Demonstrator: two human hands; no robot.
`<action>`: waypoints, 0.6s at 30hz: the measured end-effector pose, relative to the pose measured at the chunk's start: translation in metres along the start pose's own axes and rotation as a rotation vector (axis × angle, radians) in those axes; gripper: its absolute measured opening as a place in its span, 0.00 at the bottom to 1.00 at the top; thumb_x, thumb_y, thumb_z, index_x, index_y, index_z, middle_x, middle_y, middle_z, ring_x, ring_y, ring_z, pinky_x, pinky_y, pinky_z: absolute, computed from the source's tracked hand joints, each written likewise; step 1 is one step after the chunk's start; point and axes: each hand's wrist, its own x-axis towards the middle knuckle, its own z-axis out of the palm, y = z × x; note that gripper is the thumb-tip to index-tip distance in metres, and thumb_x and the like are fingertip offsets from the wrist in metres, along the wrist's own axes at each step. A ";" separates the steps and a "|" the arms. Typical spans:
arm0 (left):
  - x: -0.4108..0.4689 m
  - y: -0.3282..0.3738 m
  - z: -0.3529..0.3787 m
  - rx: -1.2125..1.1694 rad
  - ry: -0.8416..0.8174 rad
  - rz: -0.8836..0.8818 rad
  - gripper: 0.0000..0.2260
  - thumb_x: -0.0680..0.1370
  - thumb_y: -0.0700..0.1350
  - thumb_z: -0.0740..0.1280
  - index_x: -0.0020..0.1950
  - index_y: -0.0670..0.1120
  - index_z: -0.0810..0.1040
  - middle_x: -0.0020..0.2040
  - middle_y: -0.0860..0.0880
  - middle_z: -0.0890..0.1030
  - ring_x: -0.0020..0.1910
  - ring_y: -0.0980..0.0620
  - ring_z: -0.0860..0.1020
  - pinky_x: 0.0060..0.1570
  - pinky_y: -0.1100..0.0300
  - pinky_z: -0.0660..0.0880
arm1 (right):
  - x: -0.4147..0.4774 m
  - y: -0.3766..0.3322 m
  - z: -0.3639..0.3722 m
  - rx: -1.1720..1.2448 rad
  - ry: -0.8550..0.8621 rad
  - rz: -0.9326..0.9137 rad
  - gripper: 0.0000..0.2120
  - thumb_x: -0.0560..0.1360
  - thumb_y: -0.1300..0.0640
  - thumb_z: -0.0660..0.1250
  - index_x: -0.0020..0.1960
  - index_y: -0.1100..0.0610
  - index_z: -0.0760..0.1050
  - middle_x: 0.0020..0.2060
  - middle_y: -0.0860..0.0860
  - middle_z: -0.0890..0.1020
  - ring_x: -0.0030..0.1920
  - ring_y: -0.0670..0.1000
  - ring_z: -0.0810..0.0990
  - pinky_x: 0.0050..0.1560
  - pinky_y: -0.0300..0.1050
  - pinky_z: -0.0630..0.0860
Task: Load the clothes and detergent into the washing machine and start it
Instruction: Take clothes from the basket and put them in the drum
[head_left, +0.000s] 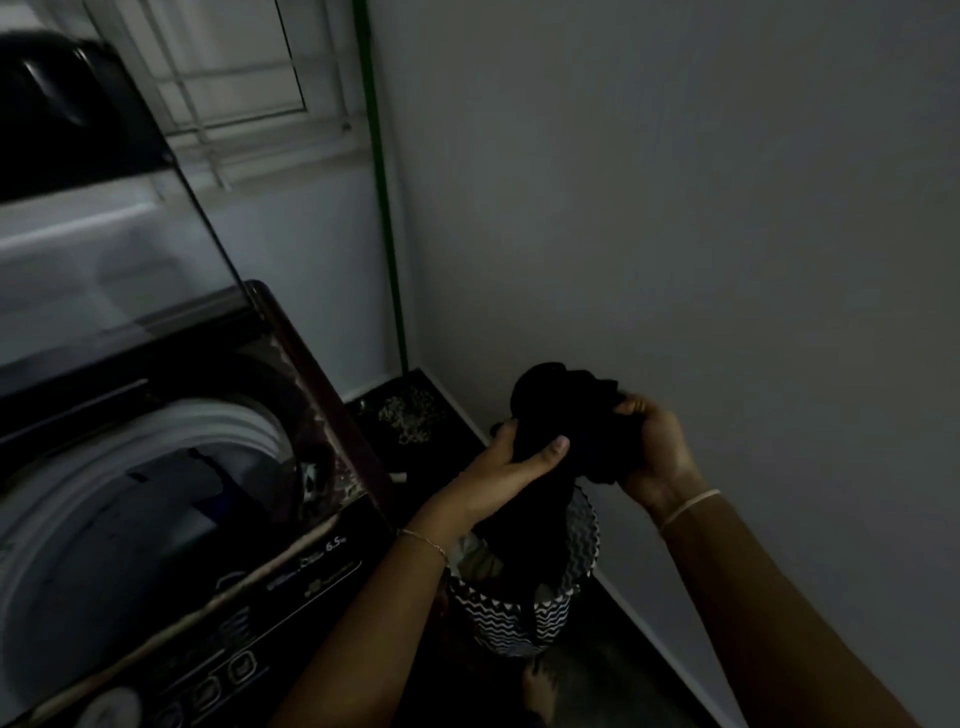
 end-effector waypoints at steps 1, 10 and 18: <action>-0.007 0.002 0.000 0.034 -0.027 0.027 0.41 0.70 0.63 0.69 0.77 0.56 0.51 0.70 0.56 0.66 0.68 0.57 0.66 0.68 0.60 0.65 | -0.009 -0.004 0.003 0.025 -0.024 -0.029 0.10 0.75 0.62 0.51 0.39 0.58 0.69 0.35 0.54 0.77 0.35 0.54 0.77 0.34 0.44 0.75; -0.017 -0.020 0.001 0.428 -0.011 0.187 0.67 0.52 0.64 0.80 0.61 0.68 0.21 0.76 0.57 0.33 0.77 0.57 0.42 0.77 0.51 0.51 | -0.053 -0.018 0.023 0.228 -0.064 -0.172 0.06 0.61 0.60 0.57 0.38 0.56 0.68 0.38 0.55 0.76 0.39 0.56 0.75 0.40 0.48 0.72; -0.001 0.009 -0.006 0.542 0.169 0.384 0.64 0.51 0.67 0.78 0.56 0.75 0.22 0.75 0.57 0.34 0.77 0.50 0.39 0.76 0.45 0.46 | -0.081 -0.043 0.038 0.241 -0.024 -0.204 0.03 0.60 0.58 0.56 0.34 0.54 0.63 0.32 0.53 0.73 0.34 0.55 0.72 0.35 0.43 0.72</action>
